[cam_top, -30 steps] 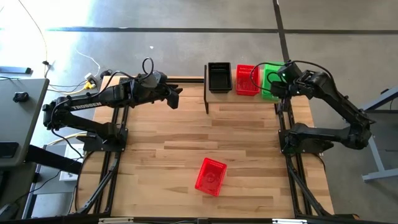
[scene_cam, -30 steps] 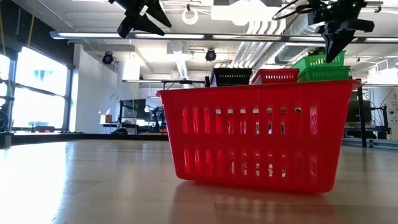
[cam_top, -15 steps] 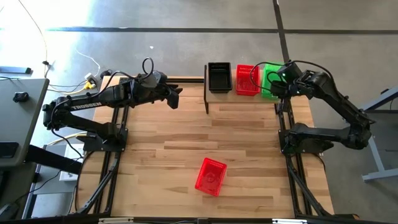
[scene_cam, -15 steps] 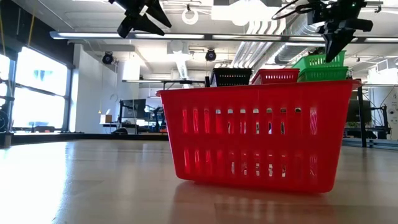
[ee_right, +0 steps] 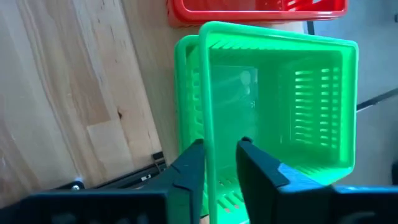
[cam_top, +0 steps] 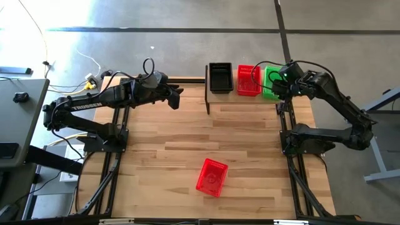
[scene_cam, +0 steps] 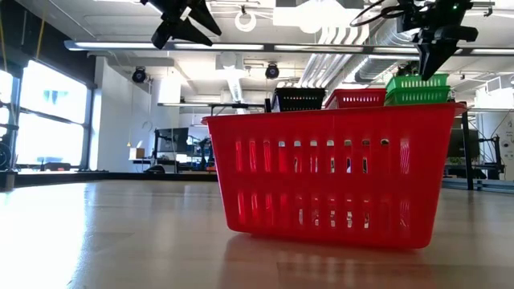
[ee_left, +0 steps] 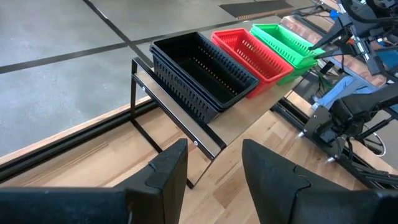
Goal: Stack baskets on shelf by color
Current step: Stack the green bin on top of the green bin on the shelf
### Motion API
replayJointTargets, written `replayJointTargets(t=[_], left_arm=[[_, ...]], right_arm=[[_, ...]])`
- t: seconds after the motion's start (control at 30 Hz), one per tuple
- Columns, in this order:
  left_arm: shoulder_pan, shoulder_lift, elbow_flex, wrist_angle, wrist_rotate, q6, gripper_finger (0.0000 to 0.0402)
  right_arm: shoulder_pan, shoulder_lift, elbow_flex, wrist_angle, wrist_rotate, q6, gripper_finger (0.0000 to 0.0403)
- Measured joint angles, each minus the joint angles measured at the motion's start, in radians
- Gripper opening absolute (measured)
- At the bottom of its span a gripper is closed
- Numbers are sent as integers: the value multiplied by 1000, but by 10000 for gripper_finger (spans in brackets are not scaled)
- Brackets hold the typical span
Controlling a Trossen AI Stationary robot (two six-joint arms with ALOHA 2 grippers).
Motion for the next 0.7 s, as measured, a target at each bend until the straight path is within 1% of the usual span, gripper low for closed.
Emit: replayJointTargets(t=[0.1, 0.2, 0.5, 0.57, 0.7], left_arm=[[0, 0, 0, 0, 0, 0, 142], [0, 0, 0, 0, 0, 0, 142], [0, 0, 0, 0, 1, 2, 142], [0, 0, 0, 0, 1, 2, 142], [0, 0, 0, 0, 1, 3, 142]], right_arm=[[0, 0, 0, 0, 13, 2, 95], [0, -6, 0, -1, 24, 10, 106], [0, -74, 0, -8, 25, 79, 108], [0, -93, 0, -8, -9, 108, 108], [4, -110, 2, -23, -137, 135, 107]])
